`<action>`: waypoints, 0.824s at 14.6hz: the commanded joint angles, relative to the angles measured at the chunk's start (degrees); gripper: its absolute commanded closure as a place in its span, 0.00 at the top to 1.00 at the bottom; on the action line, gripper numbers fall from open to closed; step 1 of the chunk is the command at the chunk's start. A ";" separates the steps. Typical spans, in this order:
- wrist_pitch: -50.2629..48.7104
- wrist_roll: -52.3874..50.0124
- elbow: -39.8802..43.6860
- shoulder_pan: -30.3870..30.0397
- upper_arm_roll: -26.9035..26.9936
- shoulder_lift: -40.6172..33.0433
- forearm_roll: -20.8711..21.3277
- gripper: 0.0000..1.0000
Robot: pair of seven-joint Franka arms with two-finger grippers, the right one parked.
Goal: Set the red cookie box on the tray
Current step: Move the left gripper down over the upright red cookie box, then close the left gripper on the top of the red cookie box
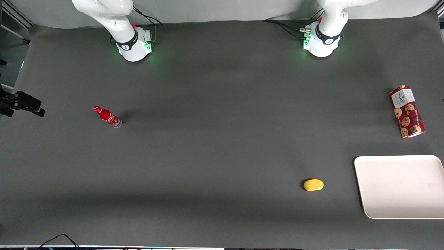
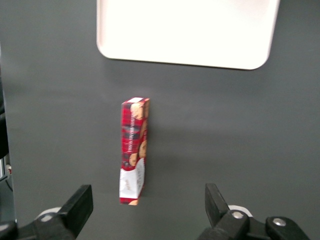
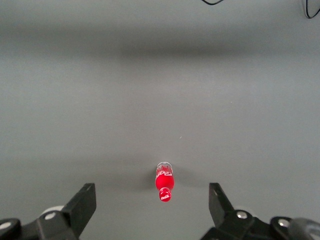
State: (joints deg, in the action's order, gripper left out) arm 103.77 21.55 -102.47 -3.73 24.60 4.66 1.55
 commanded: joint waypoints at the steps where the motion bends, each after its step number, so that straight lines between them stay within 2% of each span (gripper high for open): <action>1: 9.22 9.35 -3.34 -0.31 4.04 4.47 -1.02 1.00; 5: 13.29 15.44 -7.47 -2.25 6.25 8.69 -8.13 1.00; 10: 21.19 17.21 -13.27 -3.48 6.25 11.07 -9.11 1.00; 12: 24.18 17.39 -14.86 -3.48 6.25 12.30 -11.29 1.00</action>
State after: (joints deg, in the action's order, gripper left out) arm 123.63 37.21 -114.16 -6.98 30.60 16.56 -6.81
